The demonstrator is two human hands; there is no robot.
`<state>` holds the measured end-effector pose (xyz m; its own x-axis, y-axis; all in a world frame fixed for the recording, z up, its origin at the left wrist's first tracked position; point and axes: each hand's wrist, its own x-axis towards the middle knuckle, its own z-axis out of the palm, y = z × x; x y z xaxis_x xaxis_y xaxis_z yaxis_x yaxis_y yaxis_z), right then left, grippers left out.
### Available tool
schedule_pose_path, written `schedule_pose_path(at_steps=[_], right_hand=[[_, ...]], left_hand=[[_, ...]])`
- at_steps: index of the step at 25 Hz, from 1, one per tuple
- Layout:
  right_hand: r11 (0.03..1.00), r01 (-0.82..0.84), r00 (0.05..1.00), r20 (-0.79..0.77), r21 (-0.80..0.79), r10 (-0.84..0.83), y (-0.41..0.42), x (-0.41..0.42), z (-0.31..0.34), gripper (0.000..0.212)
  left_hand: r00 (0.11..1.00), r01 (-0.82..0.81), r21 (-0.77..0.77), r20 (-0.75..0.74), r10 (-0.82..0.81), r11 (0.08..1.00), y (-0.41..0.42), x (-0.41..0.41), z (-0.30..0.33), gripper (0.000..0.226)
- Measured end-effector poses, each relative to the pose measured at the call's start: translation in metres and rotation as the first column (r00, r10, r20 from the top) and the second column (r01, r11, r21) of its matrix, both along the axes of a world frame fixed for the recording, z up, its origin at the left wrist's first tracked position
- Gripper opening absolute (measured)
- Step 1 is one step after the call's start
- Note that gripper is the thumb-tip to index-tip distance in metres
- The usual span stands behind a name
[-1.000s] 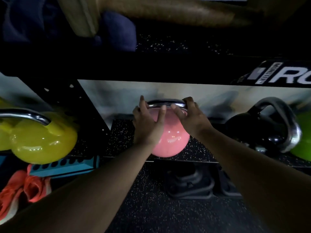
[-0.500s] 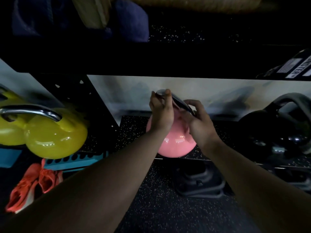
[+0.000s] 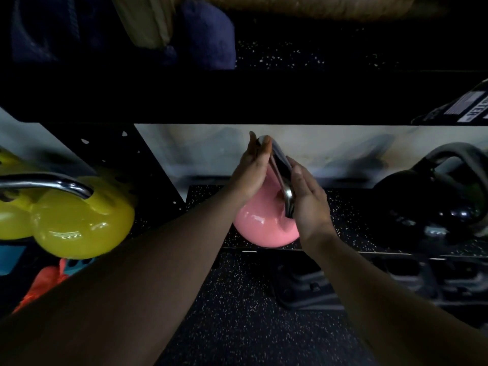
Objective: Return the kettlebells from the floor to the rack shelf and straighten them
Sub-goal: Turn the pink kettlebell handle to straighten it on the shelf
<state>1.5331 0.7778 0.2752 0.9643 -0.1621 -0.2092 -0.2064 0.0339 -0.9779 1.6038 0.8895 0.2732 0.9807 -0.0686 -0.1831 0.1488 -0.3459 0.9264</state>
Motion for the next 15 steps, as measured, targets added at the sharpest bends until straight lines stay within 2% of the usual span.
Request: schedule_pose_path(at_steps=[3, 6, 10, 13, 15], right_hand=[[0.999, -0.007, 1.0, -0.013, 0.038, 0.008, 0.002, 0.004, 0.0, 0.042], [0.99, -0.062, 0.997, -0.037, 0.126, 0.067, 0.02, 0.0, 0.003, 0.044], [0.984, -0.022, 0.999, -0.026, 0.174, 0.027, 0.037, -0.003, 0.001, 0.044], [0.978, -0.017, 0.999, -0.029, 0.207, 0.023, 0.04, -0.001, -0.003, 0.044], [0.98, -0.017, 1.0, -0.021, 0.198, 0.022, 0.04, -0.001, -0.005, 0.044]], left_hand=[[1.0, -0.02, -0.013, 0.009, 0.02, 1.0, 0.0, 0.008, -0.006, 0.068], [0.999, 0.004, 0.002, -0.033, -0.004, 1.0, 0.008, 0.019, -0.009, 0.083], [0.998, 0.046, 0.019, -0.033, -0.046, 0.999, 0.017, 0.027, -0.014, 0.072], [0.999, 0.038, -0.005, -0.028, -0.038, 0.999, 0.017, 0.025, -0.015, 0.078], [0.999, 0.037, -0.02, -0.007, -0.037, 0.999, 0.018, 0.026, -0.014, 0.071]])
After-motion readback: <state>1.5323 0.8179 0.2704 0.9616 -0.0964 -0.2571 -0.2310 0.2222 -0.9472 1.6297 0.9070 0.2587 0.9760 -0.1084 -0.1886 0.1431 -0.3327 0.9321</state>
